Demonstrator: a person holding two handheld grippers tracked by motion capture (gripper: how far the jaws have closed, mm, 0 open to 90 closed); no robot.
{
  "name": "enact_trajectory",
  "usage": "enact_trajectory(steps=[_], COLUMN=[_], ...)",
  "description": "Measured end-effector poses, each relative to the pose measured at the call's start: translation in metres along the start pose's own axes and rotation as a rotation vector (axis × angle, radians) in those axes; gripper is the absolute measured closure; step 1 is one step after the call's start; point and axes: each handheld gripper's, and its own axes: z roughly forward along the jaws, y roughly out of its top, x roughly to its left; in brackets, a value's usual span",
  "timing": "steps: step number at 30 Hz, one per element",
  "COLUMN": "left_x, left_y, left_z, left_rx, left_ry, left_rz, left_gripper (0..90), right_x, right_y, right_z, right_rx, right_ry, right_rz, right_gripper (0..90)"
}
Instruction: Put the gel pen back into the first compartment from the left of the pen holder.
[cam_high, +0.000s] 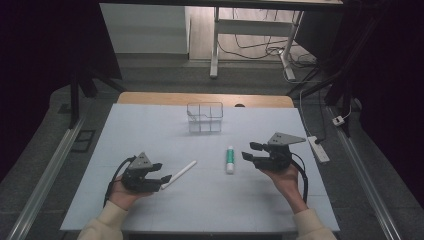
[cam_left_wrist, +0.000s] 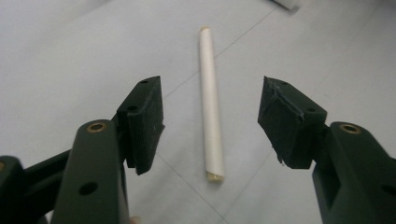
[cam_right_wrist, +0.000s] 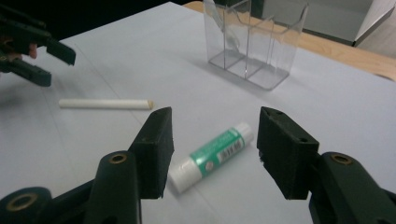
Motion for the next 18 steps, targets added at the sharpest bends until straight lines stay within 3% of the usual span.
enact_trajectory(steps=[8, 18], left_x=[-0.004, -0.001], left_y=[0.011, 0.011], left_z=[0.004, 0.005], left_rx=[0.001, 0.015], left_ry=[-0.01, -0.01], left_rz=[0.007, -0.004], left_gripper=[40.4, 40.4], right_x=[-0.001, -0.005], right_y=[-0.027, -0.046], right_z=[-0.017, -0.031], right_rx=[0.028, 0.042], right_ry=[-0.01, -0.01], right_rz=[0.004, 0.018], right_gripper=[44.9, 44.5])
